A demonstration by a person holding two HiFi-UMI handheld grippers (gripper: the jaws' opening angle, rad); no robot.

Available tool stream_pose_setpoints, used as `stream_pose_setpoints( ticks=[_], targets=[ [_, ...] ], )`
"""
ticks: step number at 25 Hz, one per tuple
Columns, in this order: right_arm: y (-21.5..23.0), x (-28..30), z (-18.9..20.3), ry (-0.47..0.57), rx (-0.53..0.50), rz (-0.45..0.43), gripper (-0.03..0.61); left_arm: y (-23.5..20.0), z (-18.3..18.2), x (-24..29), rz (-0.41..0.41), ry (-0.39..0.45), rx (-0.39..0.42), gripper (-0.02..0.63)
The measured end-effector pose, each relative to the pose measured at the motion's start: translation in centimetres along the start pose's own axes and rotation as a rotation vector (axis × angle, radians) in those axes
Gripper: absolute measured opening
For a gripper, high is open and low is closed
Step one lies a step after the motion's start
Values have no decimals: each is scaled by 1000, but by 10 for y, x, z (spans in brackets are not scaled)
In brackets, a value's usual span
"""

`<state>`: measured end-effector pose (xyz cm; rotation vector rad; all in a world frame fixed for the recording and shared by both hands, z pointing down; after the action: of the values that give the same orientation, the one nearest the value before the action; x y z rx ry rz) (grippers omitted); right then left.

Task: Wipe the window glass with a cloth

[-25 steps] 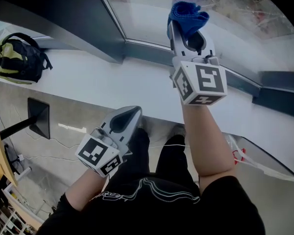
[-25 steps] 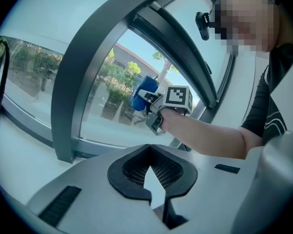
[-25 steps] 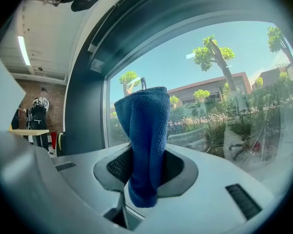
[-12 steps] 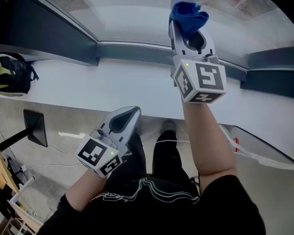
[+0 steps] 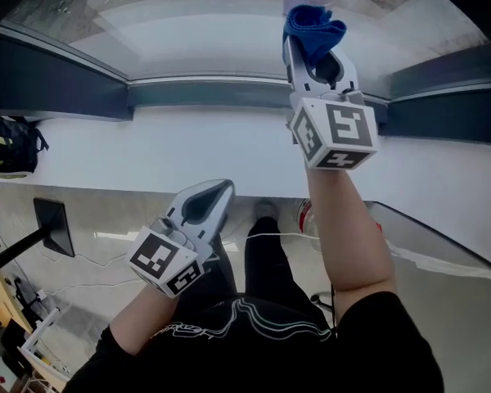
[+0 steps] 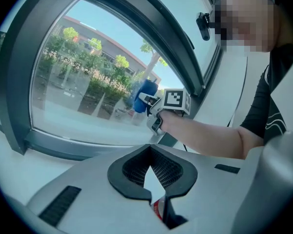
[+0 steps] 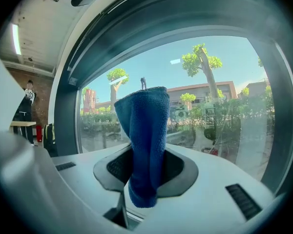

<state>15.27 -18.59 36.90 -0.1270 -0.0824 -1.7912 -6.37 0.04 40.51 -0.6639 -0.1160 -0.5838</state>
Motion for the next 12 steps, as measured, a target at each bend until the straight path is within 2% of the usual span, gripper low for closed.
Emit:
stream_pose_setpoints(
  ticks=[12],
  targets=[
    [97,-30,10,-11,-22,55,92,37,4,81,65,-45,10,5]
  ],
)
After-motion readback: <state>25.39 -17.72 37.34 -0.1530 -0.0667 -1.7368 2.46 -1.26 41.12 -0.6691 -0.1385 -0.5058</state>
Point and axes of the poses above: the fingertips, and each gripper's own axes: x forward along the fingers, y to its right, z out of its underside, the point moved 10 cm from there along -x, backward along the fingers, and after that the axes turned 8 degrees about z, right-handed, at the moved point
